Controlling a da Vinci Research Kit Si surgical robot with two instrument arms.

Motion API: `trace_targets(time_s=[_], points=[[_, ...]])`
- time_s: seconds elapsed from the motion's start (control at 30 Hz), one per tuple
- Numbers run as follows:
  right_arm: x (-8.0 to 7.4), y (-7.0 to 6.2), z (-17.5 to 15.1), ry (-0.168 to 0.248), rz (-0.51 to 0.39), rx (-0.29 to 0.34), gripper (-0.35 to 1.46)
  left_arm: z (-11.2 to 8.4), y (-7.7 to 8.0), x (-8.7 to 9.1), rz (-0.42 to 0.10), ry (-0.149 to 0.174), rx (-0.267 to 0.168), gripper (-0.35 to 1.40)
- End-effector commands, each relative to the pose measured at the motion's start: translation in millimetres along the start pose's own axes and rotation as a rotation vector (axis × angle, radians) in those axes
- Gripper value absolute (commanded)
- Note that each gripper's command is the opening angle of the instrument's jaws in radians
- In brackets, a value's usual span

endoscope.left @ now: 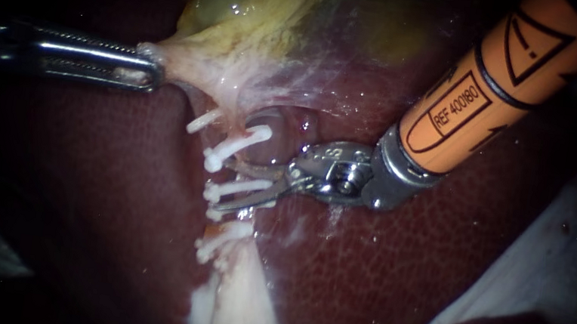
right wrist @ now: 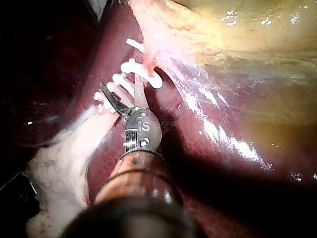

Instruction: Go to the cutting position right tube

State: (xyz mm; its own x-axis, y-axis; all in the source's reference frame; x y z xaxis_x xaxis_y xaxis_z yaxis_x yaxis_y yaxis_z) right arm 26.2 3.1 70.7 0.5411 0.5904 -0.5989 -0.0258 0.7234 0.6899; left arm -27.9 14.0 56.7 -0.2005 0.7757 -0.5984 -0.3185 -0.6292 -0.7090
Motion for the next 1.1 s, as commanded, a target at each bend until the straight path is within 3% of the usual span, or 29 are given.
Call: trace_targets(time_s=[0.03, 0.17, 0.47, 0.6, 0.83, 1.1], points=[[0.0, -0.1, 0.0, 0.0, 0.0, 0.0, 1.37, 0.0, 0.0, 0.0, 0.0, 0.0, 0.0, -0.35], [0.1, -0.7, -0.2, -0.004, -0.001, 0.003, 1.39, -0.1, 0.0, 0.0, 0.0, 0.0, 0.0, -0.35], [1.1, -4.7, -2.1, 0.008, -0.006, 0.058, 1.39, -0.2, 0.0, -0.1, 0.0, 0.0, -0.001, -0.35], [0.9, -5.4, -3.4, 0.009, -0.02, 0.071, 1.4, -0.3, -0.1, -0.1, 0.001, -0.001, -0.002, -0.35], [0.3, -4.7, -5.7, 0.008, -0.017, 0.079, 1.4, -0.3, -0.1, -0.1, 0.001, -0.001, -0.002, -0.35], [-0.7, -2.2, -5.9, 0.009, -0.017, 0.071, 1.4, -0.3, -0.1, -0.1, 0.001, -0.001, -0.002, -0.35]])
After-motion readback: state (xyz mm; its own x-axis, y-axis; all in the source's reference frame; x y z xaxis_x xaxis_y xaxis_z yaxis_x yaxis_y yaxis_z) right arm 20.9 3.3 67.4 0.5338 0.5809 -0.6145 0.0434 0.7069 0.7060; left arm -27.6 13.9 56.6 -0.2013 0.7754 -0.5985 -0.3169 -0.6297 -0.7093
